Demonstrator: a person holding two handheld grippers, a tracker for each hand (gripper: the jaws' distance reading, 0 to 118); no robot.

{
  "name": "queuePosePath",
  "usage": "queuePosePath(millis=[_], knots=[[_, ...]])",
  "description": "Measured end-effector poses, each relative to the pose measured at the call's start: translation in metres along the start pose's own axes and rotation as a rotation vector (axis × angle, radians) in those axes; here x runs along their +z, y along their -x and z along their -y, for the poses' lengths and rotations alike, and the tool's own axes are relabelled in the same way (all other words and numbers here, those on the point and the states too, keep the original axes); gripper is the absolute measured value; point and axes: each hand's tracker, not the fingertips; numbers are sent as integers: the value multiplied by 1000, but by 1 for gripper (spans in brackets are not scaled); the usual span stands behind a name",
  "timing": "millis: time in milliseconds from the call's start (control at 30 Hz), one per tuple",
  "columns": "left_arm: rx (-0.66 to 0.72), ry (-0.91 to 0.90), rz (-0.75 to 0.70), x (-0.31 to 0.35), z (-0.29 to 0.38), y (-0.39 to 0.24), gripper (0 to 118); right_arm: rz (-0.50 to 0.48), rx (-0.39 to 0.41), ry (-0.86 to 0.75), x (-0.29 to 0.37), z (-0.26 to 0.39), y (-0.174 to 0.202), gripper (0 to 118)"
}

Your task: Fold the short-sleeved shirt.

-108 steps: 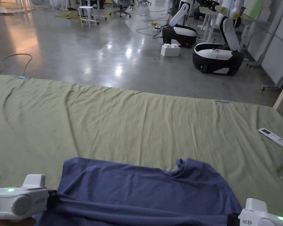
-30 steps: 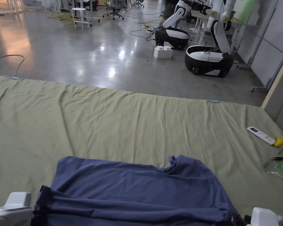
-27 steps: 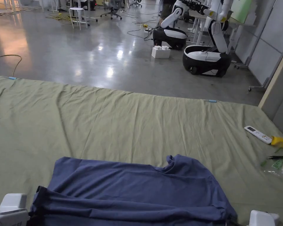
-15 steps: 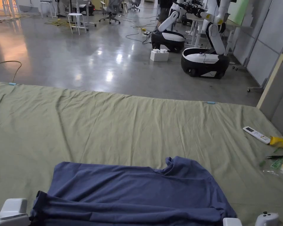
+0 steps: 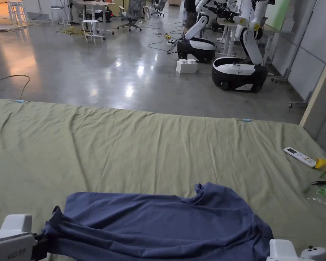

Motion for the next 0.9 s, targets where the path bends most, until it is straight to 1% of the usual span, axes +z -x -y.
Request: queuePosePath(millis=[33, 100, 233, 367, 433, 533, 633, 700, 733, 900], knots=[[1, -7, 3, 6, -3, 0, 6, 11, 25, -6, 9, -3, 6, 5], [-4, -18, 10, 16, -9, 3, 6, 17, 54, -5, 22, -8, 4, 5], [-17, -11, 6, 45, -10, 9, 6, 11, 75, -15, 51, -7, 1, 5], [2, 10, 4, 60, 14, 18, 6, -3, 103, 9, 71, 8, 4, 5], [12, 57, 3, 60, 30, 21, 6, -7, 126, 35, 76, 21, 9, 5], [-11, 121, -22, 53, 58, 20, 6, -8, 142, 74, 74, 45, 13, 5], [11, 187, -32, 36, 84, 22, 6, -7, 130, 128, 63, 70, 17, 5], [-13, 236, -67, 24, 97, 20, 6, -5, 122, 161, 50, 84, 16, 5], [-35, 264, -80, 18, 102, 19, 6, -4, 119, 179, 45, 90, 18, 5], [-50, 338, -125, 3, 110, 12, 6, 12, 124, 208, 32, 102, 29, 5]])
